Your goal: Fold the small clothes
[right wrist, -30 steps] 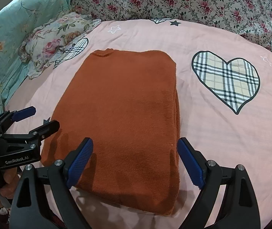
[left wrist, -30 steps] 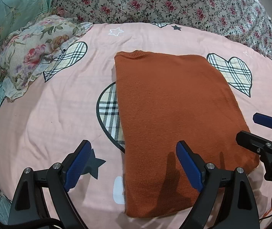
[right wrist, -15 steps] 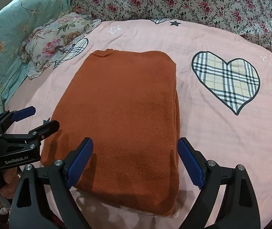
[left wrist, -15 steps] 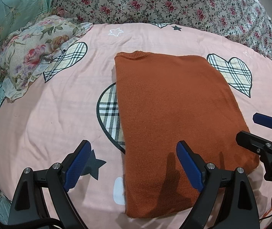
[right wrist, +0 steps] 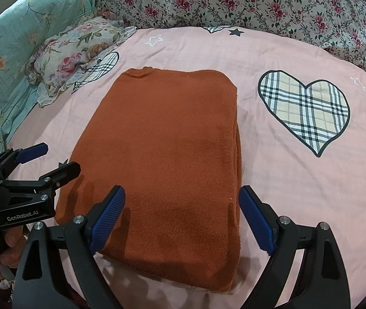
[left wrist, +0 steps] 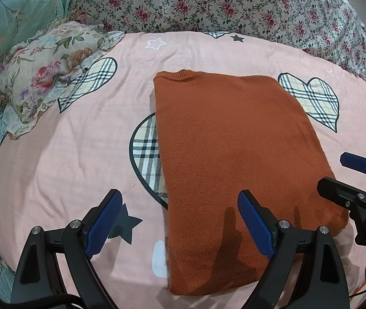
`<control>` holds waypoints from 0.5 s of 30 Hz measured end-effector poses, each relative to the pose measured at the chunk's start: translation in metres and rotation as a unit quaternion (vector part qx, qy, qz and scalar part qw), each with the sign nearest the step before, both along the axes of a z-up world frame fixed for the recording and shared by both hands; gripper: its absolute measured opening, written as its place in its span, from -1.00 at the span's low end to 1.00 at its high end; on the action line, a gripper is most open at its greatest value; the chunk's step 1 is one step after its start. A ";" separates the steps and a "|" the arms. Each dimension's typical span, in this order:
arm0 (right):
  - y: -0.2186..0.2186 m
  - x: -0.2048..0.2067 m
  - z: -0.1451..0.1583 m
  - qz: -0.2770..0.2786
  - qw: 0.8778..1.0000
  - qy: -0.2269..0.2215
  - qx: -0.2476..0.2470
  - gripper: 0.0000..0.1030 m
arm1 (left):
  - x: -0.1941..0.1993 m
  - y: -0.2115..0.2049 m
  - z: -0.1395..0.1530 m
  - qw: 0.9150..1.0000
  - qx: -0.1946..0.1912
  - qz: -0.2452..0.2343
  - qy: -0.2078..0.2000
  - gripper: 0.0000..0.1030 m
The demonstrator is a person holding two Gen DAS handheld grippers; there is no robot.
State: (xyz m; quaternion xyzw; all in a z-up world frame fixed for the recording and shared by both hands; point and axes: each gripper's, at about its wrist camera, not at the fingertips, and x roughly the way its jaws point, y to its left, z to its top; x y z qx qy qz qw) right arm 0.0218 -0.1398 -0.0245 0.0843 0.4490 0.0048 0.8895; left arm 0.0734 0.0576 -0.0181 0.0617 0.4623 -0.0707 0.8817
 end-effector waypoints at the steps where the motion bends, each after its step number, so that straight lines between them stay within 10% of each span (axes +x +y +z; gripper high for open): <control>1: 0.000 0.000 0.000 -0.001 1.000 0.000 0.000 0.74 | 0.001 0.000 0.001 1.000 0.000 0.000 0.000 0.78; 15: -0.002 0.002 0.003 -0.001 1.000 -0.001 0.001 0.74 | 0.003 -0.003 0.003 1.000 -0.001 -0.003 -0.004 0.79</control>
